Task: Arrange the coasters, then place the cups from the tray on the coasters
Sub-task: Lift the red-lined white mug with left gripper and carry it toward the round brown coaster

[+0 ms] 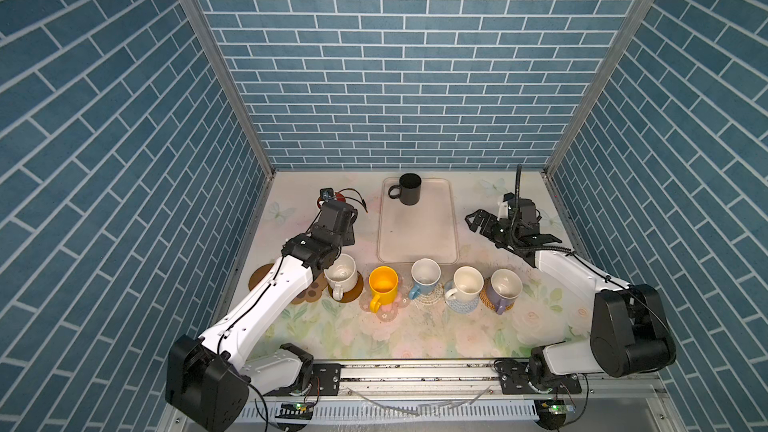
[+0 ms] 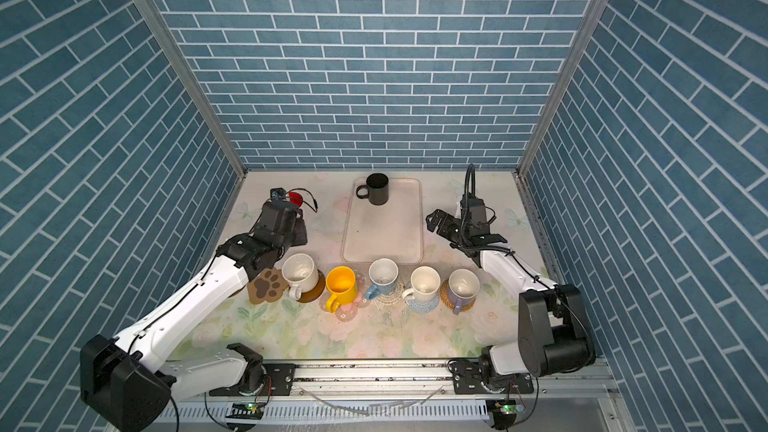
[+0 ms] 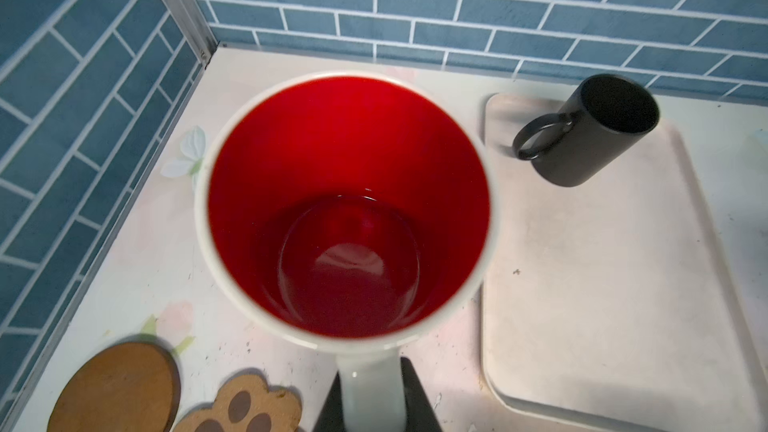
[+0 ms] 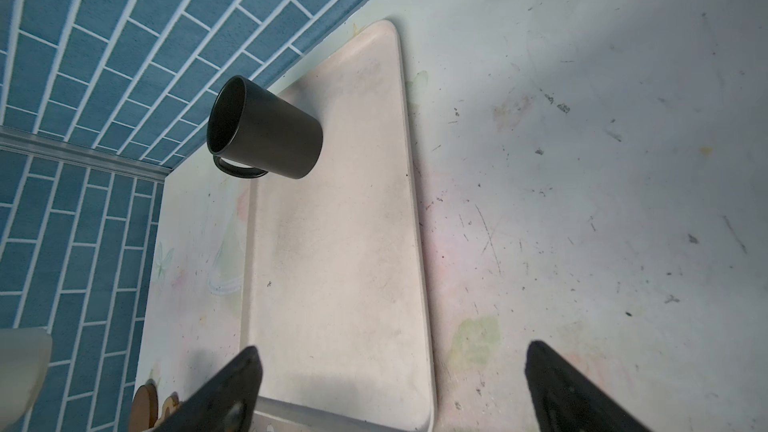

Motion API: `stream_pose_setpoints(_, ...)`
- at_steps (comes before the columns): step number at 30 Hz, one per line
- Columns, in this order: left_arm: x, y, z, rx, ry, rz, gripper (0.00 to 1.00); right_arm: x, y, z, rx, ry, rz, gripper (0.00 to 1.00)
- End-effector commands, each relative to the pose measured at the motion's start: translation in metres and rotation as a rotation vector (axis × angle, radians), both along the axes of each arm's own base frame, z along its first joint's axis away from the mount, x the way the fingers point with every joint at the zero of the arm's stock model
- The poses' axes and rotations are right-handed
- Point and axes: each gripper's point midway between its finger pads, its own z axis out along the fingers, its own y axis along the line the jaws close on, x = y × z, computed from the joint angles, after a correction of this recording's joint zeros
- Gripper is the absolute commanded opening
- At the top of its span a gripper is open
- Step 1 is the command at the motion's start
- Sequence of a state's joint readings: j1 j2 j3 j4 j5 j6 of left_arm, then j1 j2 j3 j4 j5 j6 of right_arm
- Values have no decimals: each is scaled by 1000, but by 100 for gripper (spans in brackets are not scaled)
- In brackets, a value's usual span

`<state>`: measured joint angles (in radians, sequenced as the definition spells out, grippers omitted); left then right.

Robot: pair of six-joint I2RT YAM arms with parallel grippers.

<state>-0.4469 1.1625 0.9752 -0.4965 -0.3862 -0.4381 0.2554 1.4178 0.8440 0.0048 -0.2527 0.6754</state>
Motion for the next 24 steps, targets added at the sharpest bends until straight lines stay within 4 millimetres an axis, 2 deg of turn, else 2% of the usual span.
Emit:
stream_pose_setpoints(1, -10, 24, 11, -5, -51, 90, 0, 2, 5, 3, 15, -16, 16, 99)
stream_pose_setpoints(7, -33, 50, 2, -7, -43, 154, 0, 2, 7, 1, 21, -15, 24, 99)
stream_pose_setpoints(10, -41, 57, -3, -10, -33, 184, 0, 1, 9, -2, 21, -10, 29, 99)
stream_pose_setpoints(17, -63, 72, -31, -20, -2, 267, 0, 0, 13, -7, 18, -2, 41, 99)
stream_pose_setpoints(24, -81, 84, -47, -4, -2, 297, 0, 0, 15, -12, 11, 7, 47, 99)
